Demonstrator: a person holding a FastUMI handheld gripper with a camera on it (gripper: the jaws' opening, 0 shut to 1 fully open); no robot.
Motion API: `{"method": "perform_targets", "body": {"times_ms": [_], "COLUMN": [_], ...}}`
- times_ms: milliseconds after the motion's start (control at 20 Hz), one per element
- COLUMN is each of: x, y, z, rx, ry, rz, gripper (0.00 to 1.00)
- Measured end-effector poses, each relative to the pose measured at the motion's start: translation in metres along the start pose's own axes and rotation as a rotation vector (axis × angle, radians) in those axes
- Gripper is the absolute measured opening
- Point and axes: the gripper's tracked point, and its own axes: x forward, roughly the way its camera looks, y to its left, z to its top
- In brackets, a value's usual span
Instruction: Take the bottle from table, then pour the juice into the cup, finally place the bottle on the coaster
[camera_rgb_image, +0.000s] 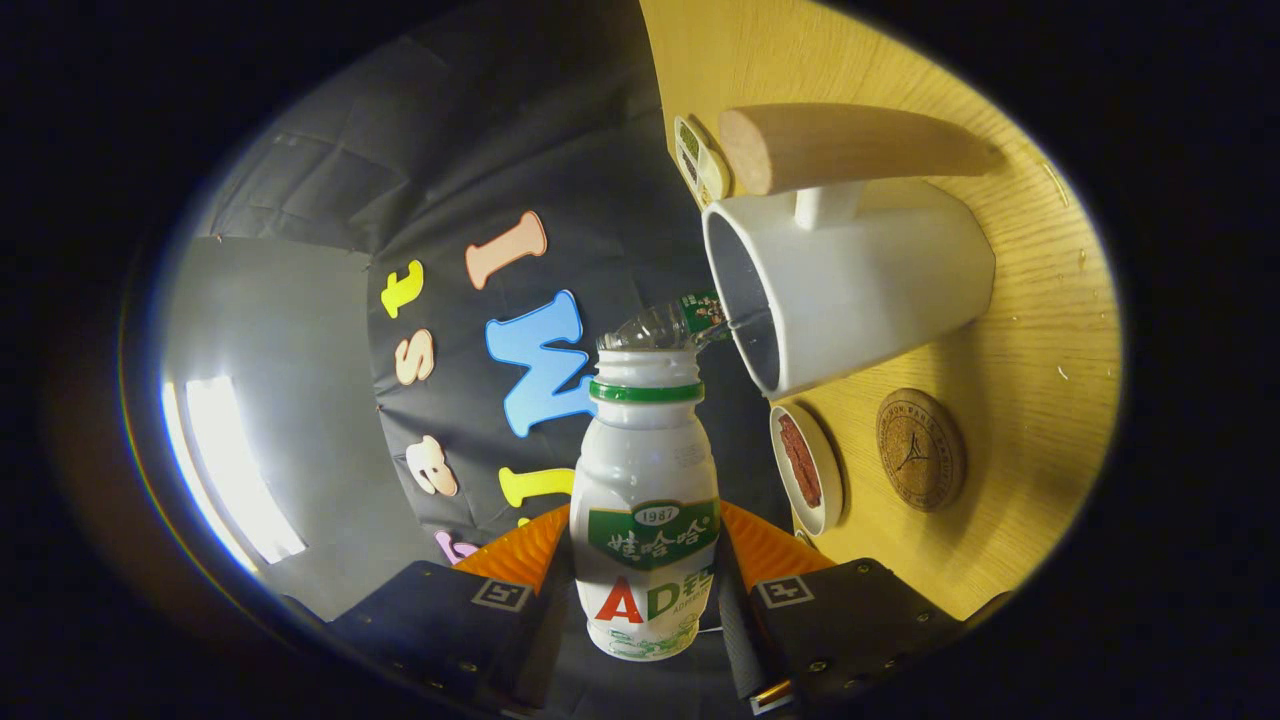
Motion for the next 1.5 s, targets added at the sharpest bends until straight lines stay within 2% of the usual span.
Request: {"method": "perform_targets", "body": {"times_ms": [1500], "x": [-0.003], "y": [0.018], "z": [0.010], "rx": [0.072], "ry": [-0.026], "rz": [0.067], "gripper": [0.67]}}
